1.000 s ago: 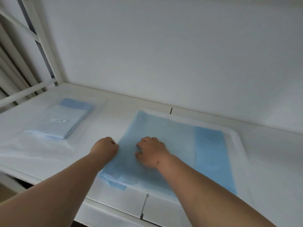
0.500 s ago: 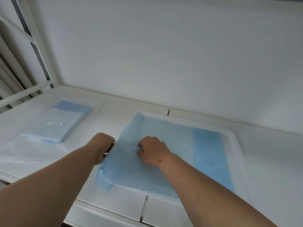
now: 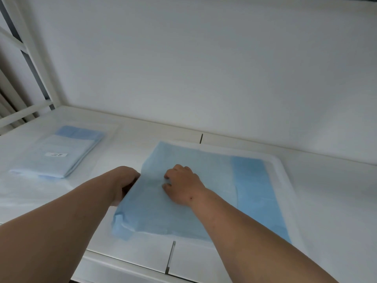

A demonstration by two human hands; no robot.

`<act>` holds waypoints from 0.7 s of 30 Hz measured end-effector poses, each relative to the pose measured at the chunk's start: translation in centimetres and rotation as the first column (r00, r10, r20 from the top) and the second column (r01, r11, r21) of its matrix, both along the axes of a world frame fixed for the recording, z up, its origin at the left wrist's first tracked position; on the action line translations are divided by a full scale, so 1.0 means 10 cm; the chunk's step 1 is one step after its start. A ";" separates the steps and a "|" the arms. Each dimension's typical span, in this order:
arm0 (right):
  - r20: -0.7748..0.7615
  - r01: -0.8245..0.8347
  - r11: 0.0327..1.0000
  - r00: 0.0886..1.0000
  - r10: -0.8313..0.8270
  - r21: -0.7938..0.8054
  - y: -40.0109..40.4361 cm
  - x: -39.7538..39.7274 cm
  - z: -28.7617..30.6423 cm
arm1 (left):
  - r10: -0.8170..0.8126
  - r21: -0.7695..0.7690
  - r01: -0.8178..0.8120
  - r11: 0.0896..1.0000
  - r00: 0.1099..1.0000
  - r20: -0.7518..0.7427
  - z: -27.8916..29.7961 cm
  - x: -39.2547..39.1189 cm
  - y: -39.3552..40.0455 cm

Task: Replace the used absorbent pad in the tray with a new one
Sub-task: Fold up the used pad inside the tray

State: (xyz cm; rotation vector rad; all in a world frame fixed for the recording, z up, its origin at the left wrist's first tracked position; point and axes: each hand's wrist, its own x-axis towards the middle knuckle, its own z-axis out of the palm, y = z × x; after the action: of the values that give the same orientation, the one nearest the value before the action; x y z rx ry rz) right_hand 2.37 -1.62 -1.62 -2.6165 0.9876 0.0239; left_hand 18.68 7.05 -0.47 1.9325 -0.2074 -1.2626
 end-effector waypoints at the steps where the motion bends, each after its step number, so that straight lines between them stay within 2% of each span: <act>1: 0.006 0.002 1.000 1.000 -0.002 -0.005 0.00 -0.01 0.00 | 0.011 0.015 -0.010 1.000 0.999 -0.044 0.00 0.02 0.01; 4: 0.044 0.019 1.000 0.999 -0.019 -0.009 0.00 -0.02 0.00 | 0.036 0.047 -0.032 0.998 0.996 -0.080 -0.04 0.05 0.05; 7: 0.058 0.026 1.000 0.998 -0.026 0.007 -0.01 -0.03 0.01 | 0.065 0.005 -0.065 0.998 0.985 -0.161 -0.07 0.02 0.06; 9: 0.052 0.026 1.000 0.998 -0.027 0.010 -0.01 -0.03 0.01 | 0.055 -0.012 -0.057 0.998 0.987 -0.150 -0.06 -0.01 0.07; 11: 0.044 0.025 0.999 0.999 -0.026 0.022 -0.01 -0.03 0.00 | 0.025 -0.022 -0.025 0.999 1.000 0.010 -0.04 -0.07 0.04; 12: 0.035 0.022 0.999 0.999 -0.023 0.034 -0.01 -0.02 -0.01 | -0.019 0.000 0.019 1.000 0.982 0.186 -0.05 -0.09 0.00; 13: 0.025 0.016 0.999 1.000 -0.017 0.046 0.00 -0.02 -0.02 | -0.088 0.042 0.078 0.996 0.917 0.389 -0.06 -0.10 -0.04; 14: 0.016 0.011 0.998 1.000 -0.012 0.059 0.00 -0.02 -0.03 | -0.165 0.098 0.132 0.986 0.807 0.567 -0.05 -0.14 -0.07; 16: -0.004 -0.002 0.997 1.000 0.002 0.082 0.01 -0.02 -0.06 | -0.272 0.204 0.183 0.962 0.562 0.781 -0.02 -0.20 -0.09; 18: -0.011 -0.009 0.996 1.000 0.010 0.091 0.01 -0.02 -0.08 | -0.311 0.241 0.222 0.945 0.375 0.873 0.01 -0.26 -0.09; 21: 0.016 0.006 0.992 1.000 -0.008 0.125 -0.02 -0.03 -0.08 | -0.384 0.337 0.273 0.901 0.141 0.912 0.07 -0.36 -0.08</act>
State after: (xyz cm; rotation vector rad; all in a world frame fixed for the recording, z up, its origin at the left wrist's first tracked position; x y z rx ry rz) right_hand 2.08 -1.82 -2.46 -2.4952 0.9583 0.0606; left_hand 15.12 6.27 0.26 2.6036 -1.3333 0.0139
